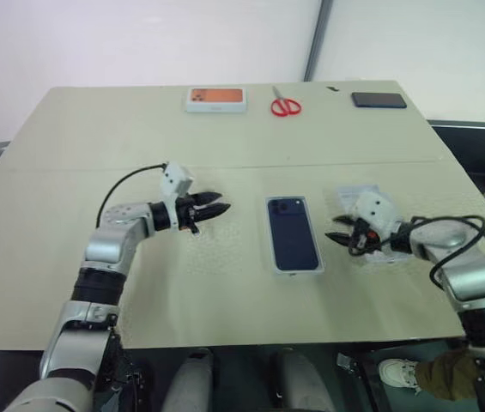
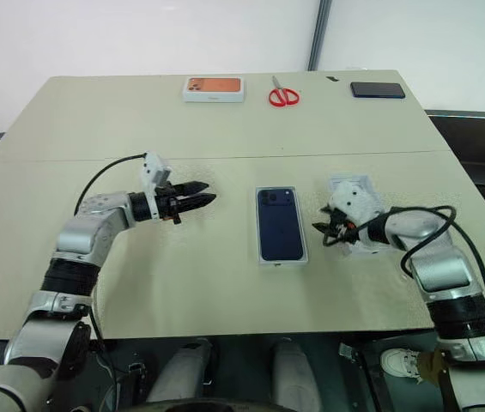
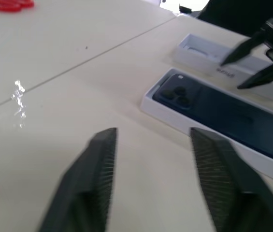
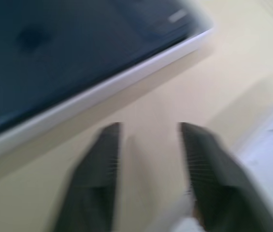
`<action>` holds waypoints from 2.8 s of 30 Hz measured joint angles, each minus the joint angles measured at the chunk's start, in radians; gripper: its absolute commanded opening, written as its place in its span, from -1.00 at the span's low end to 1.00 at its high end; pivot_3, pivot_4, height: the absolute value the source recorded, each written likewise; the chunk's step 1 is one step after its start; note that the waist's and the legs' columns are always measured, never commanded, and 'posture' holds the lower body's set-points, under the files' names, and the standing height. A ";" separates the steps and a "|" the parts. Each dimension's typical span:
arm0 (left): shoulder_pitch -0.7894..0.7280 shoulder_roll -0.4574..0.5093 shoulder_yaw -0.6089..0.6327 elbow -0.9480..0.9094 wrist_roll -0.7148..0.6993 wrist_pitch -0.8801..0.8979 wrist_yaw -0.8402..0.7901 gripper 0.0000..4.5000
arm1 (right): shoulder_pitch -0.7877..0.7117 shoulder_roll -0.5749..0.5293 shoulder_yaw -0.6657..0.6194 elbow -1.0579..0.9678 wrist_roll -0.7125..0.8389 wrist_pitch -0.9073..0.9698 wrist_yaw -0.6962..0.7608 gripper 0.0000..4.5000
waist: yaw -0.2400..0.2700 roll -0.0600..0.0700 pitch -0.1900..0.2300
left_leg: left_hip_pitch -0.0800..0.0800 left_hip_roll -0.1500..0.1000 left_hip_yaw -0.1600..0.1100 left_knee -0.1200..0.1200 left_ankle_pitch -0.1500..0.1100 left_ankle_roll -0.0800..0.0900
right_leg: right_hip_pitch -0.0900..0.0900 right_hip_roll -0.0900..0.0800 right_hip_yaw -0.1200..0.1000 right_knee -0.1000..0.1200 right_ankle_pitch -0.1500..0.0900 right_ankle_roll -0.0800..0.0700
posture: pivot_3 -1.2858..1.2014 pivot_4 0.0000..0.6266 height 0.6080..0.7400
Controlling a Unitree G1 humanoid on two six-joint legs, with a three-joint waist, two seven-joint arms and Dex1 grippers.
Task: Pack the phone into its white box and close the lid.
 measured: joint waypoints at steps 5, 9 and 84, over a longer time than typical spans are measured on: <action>0.118 0.076 0.020 -0.107 -0.063 -0.012 -0.093 0.98 | -0.009 -0.001 -0.018 0.003 0.011 0.056 -0.053 0.99 | 0.000 0.000 0.000 | 0.000 0.001 0.000 0.000 0.000 0.000 | -0.001 0.000 0.001 0.000 0.000 0.000 | 0.03 -0.52 1.00; 0.229 0.135 0.032 -0.176 -0.083 -0.075 -0.166 0.98 | -0.009 -0.002 -0.063 -0.001 0.042 0.163 -0.092 0.99 | 0.001 0.001 0.000 | 0.000 0.002 0.001 -0.001 0.000 0.000 | -0.001 -0.001 0.001 0.000 0.000 0.000 | 0.03 -0.52 1.00; 0.287 0.119 0.028 -0.213 -0.085 -0.352 -0.141 1.00 | -0.351 0.368 -0.294 -0.114 0.323 0.999 -0.584 -0.96 | -0.004 0.002 0.000 | -0.001 0.002 0.002 -0.003 -0.002 0.003 | -0.003 0.001 0.002 0.000 0.000 0.000 | 0.03 -0.52 1.00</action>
